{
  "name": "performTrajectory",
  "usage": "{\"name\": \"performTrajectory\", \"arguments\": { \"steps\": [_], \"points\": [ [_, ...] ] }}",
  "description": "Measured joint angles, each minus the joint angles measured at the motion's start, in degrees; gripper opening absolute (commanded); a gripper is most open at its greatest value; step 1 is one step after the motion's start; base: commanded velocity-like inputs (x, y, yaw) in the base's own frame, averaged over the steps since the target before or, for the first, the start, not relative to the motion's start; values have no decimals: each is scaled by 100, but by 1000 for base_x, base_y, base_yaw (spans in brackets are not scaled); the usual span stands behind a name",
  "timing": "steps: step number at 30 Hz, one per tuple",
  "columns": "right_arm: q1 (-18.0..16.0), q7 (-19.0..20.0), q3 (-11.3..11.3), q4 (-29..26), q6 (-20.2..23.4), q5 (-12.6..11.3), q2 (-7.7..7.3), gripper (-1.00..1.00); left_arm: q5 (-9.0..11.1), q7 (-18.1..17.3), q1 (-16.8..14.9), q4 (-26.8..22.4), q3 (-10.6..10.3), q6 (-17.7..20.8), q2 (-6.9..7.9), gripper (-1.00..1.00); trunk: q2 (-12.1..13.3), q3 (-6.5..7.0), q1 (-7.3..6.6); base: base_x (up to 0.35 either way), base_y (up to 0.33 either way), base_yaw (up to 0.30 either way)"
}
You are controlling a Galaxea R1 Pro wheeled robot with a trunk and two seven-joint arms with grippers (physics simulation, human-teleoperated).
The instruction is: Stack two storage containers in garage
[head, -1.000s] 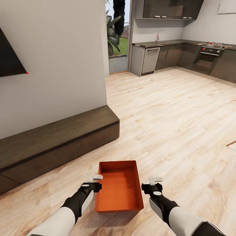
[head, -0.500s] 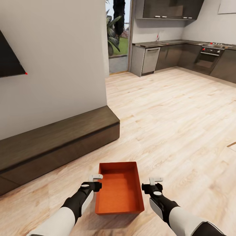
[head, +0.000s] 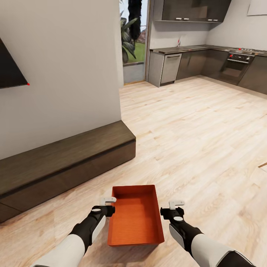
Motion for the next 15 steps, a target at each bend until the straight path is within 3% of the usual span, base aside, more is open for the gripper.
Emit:
{"name": "performTrajectory", "arguments": {
  "steps": [10,15],
  "points": [
    [0,0,0,0,0,0,0,100,15,0,1,-5,4,1,1,100,0,0,0,0,0,0],
    [0,0,0,-32,0,0,-10,100,52,15,1,-13,34,4,-69,100,0,0,0,0,0,0]
  ]
}}
